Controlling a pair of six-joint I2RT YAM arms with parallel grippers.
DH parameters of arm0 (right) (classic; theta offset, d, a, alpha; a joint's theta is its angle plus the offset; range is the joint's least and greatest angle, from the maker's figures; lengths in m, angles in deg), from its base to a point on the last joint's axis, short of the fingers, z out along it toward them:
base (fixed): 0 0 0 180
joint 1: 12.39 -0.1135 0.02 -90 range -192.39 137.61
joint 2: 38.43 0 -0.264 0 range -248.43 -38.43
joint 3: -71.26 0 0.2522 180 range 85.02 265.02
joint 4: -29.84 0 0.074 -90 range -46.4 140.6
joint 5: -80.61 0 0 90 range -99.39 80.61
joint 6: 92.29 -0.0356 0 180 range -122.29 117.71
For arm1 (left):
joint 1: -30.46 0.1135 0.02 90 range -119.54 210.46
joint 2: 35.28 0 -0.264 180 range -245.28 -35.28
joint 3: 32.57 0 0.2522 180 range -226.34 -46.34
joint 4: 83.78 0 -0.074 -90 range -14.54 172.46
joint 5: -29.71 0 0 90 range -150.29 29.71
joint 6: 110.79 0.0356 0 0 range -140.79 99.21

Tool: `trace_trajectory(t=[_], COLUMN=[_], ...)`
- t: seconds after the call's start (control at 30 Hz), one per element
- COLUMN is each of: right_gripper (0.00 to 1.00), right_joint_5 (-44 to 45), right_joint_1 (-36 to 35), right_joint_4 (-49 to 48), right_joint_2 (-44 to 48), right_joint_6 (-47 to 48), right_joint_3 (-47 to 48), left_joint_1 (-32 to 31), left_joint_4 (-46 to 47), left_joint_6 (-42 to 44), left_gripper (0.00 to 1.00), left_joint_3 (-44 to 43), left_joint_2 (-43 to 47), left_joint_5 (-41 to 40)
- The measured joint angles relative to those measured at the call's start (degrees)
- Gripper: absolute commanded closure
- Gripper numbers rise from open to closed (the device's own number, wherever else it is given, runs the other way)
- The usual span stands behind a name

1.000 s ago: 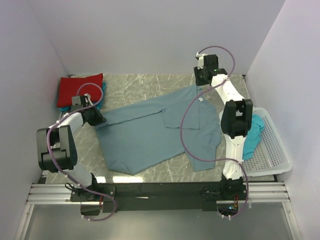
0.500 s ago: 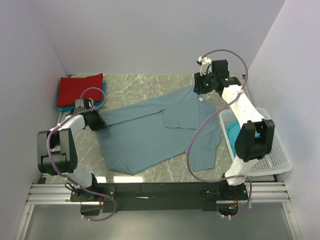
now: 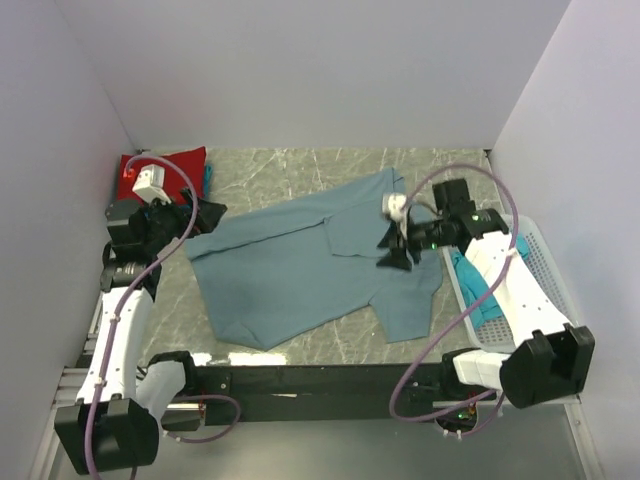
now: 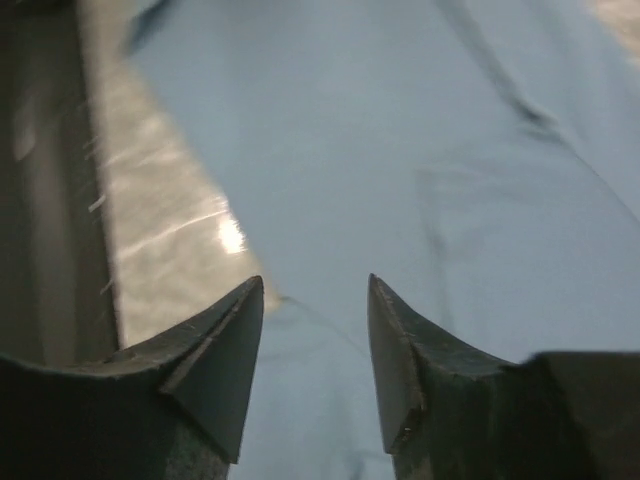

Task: Fold and stack the t-shirts
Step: Fold the tshirt

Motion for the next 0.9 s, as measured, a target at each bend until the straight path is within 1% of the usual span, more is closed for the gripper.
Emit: trace_trajectory(t=[0.07,0.13,0.2,0.27,0.3,0.43,0.6,0.67,0.7,0.77,0.9], right_gripper=[0.43,0.42,0.41,0.42,0.41,0.42,0.42,0.42,0.42,0.42,0.42], right_joint_5=[-3.76,-5.99,-6.97,-7.32,-7.37,-7.39,-6.36,-5.68,-5.27,-4.83,-4.09], right_joint_1=[-1.16,-2.56,-3.69,-4.00,-4.02,-4.02,-4.02,-4.02,-4.02,-4.02,-4.02], right_joint_4=[5.79,11.43,15.21,17.25,17.90,18.67,17.00,15.74,15.13,13.94,12.57], right_joint_2=[2.36,2.86,2.60,2.25,1.97,0.74,0.42,0.44,0.44,0.44,0.44], right_joint_6=[10.03,18.47,24.55,27.85,28.85,29.66,27.17,25.68,24.90,23.65,22.40], right_joint_3=[-3.65,-6.19,-8.26,-9.86,-10.45,-10.73,-10.73,-10.73,-10.75,-10.86,-11.52], left_joint_1=[-0.11,-1.55,-5.62,-11.52,-14.88,-25.09,-35.91,-37.62,-37.94,-38.16,-39.17], left_joint_4=[2.73,2.25,-3.10,-10.27,-14.27,-27.26,-40.54,-43.87,-45.09,-45.51,-41.86], left_joint_6=[-0.87,-0.66,1.14,2.95,3.26,1.40,-3.69,-6.01,-7.76,-11.67,-26.95], left_gripper=[0.12,0.19,0.27,0.29,0.34,0.40,0.43,0.41,0.48,0.46,0.49], left_joint_3=[0.28,-0.31,-2.38,-4.98,-5.73,-6.38,-6.05,-5.07,-4.28,-2.54,4.59], left_joint_2=[1.36,-0.46,-3.96,-7.58,-8.33,-6.60,-3.63,-2.27,-1.53,-0.33,6.25], left_joint_5=[4.66,8.31,8.17,6.10,4.37,-2.75,-12.92,-16.70,-18.53,-21.29,-26.34])
